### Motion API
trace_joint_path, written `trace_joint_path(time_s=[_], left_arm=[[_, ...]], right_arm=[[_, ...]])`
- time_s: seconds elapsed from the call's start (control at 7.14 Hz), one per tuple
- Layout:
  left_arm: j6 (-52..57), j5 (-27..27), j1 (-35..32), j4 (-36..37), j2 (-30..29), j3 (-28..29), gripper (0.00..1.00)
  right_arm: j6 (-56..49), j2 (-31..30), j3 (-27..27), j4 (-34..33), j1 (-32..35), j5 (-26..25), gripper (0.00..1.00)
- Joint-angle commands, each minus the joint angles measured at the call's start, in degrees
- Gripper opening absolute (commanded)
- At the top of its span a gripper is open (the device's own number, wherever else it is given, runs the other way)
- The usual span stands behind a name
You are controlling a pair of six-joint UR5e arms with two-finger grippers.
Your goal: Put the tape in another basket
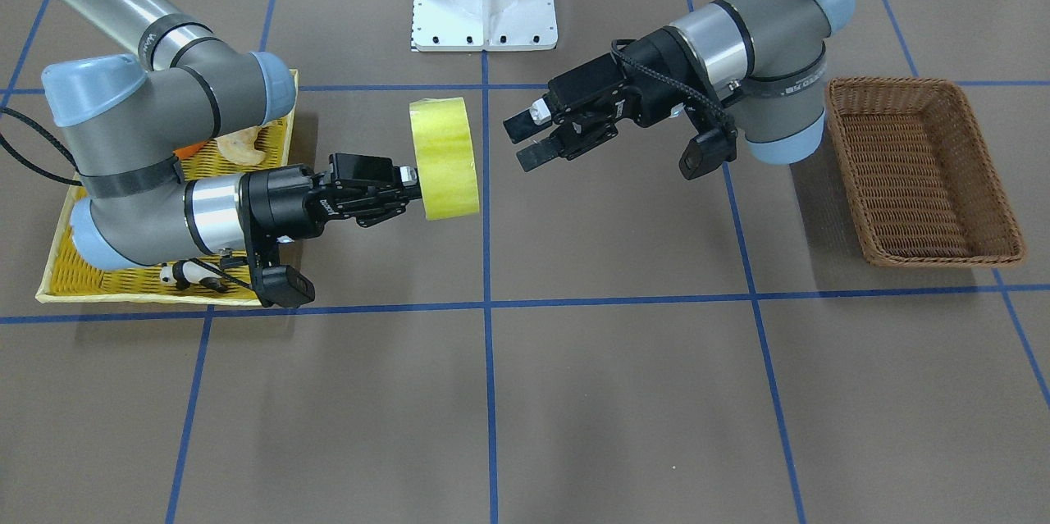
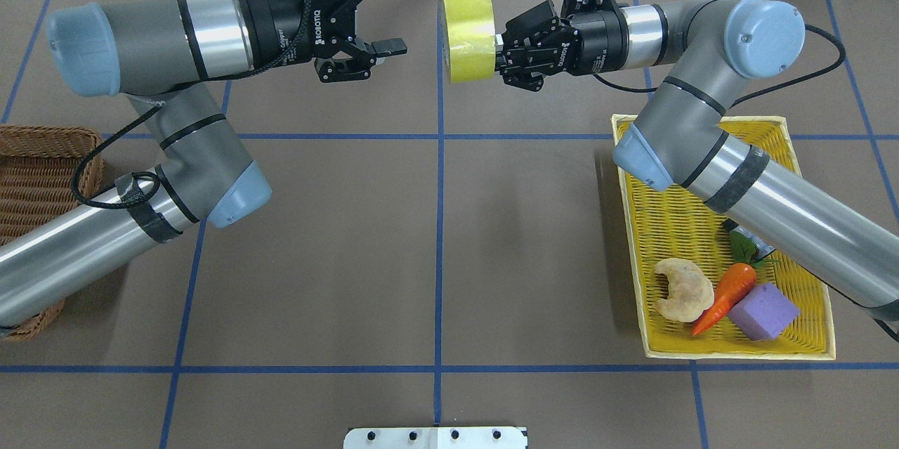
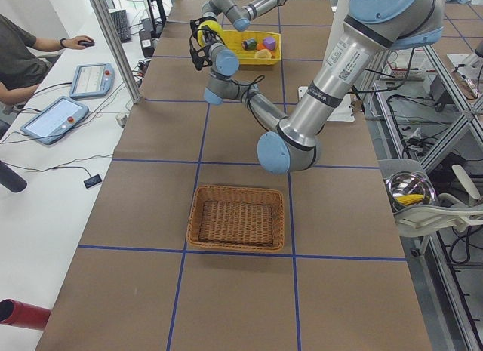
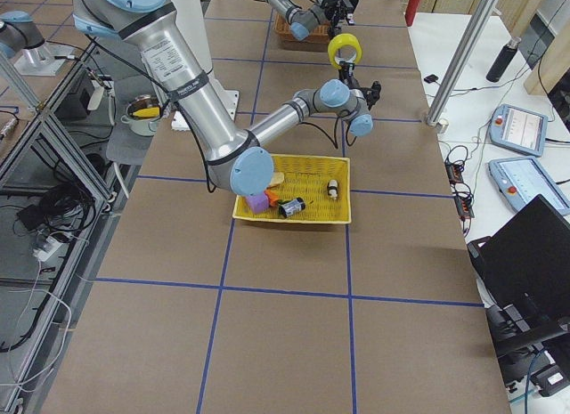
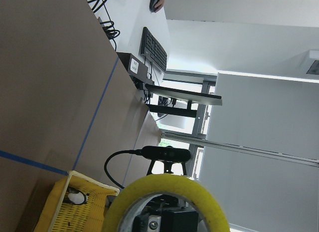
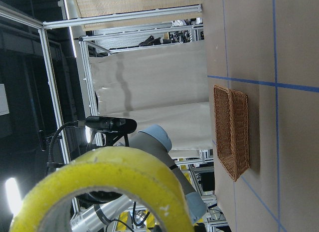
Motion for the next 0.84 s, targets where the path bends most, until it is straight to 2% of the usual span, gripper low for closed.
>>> trace_joint_path(time_s=[0.0, 0.42, 0.7], left_arm=[[-0.38, 0.27, 1.48, -4.03, -0.72, 1.23, 0.98], [-0.47, 0.27, 1.92, -4.58, -1.86, 1.41, 0.96], [-0.38, 0.7, 1.92, -4.58, -2.21, 1.76, 0.76]], right_arm=[[-0.44, 0.16, 0.14, -0.4, -1.76, 1.57, 0.0], [-0.62, 0.07, 0.14, -0.49, -2.64, 1.57, 0.0], [-0.62, 0.6, 0.14, -0.4, -3.17, 1.57, 0.0]])
